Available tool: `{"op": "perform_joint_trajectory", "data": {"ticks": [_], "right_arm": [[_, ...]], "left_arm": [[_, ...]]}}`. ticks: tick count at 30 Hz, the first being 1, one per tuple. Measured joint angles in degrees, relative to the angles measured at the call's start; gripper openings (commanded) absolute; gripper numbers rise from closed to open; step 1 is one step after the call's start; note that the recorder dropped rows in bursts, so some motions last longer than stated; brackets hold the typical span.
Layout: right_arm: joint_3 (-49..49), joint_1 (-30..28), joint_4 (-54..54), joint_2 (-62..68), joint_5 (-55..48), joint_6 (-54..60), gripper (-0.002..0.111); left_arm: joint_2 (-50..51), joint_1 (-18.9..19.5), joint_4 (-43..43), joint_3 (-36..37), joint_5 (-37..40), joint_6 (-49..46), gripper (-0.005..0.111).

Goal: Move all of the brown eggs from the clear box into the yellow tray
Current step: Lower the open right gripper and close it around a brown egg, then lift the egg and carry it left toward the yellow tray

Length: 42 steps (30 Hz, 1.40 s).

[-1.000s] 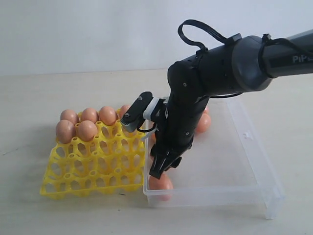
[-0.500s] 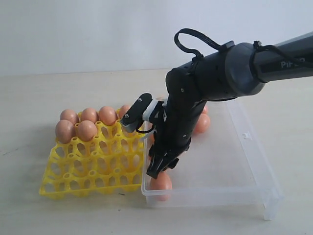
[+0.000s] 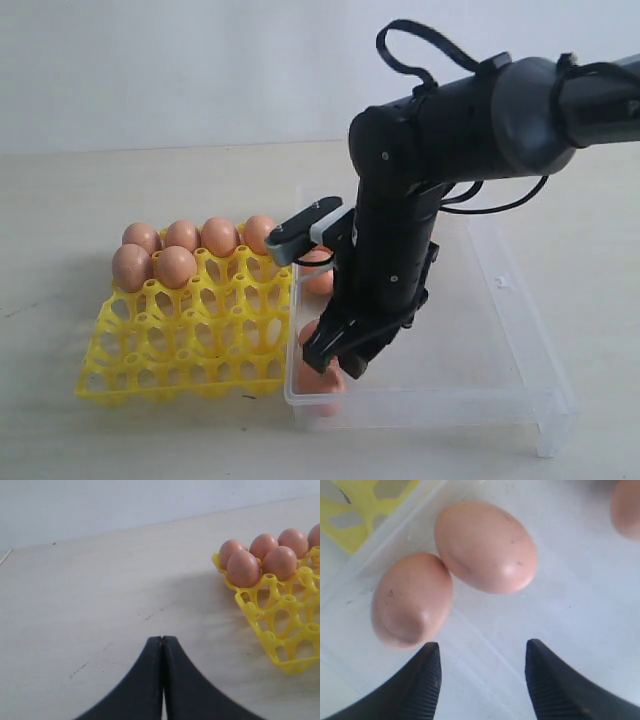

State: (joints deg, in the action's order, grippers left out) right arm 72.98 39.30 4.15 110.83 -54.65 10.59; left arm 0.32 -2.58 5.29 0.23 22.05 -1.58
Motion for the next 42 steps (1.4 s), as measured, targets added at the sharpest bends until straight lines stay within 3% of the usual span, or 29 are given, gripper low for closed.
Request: {"op": "perform_joint_trajectory", "data": {"ticks": [19,42], "right_arm": [[0.00,0.00,2.78,-3.79,12.66,1.01,0.050],[0.00,1.11,3.01,0.38,15.95,14.16,0.050]], "left_arm": [[0.00,0.00,0.00,0.00,0.00,0.00,0.000],[0.00,0.00,0.00,0.00,0.00,0.00,0.000]]}}
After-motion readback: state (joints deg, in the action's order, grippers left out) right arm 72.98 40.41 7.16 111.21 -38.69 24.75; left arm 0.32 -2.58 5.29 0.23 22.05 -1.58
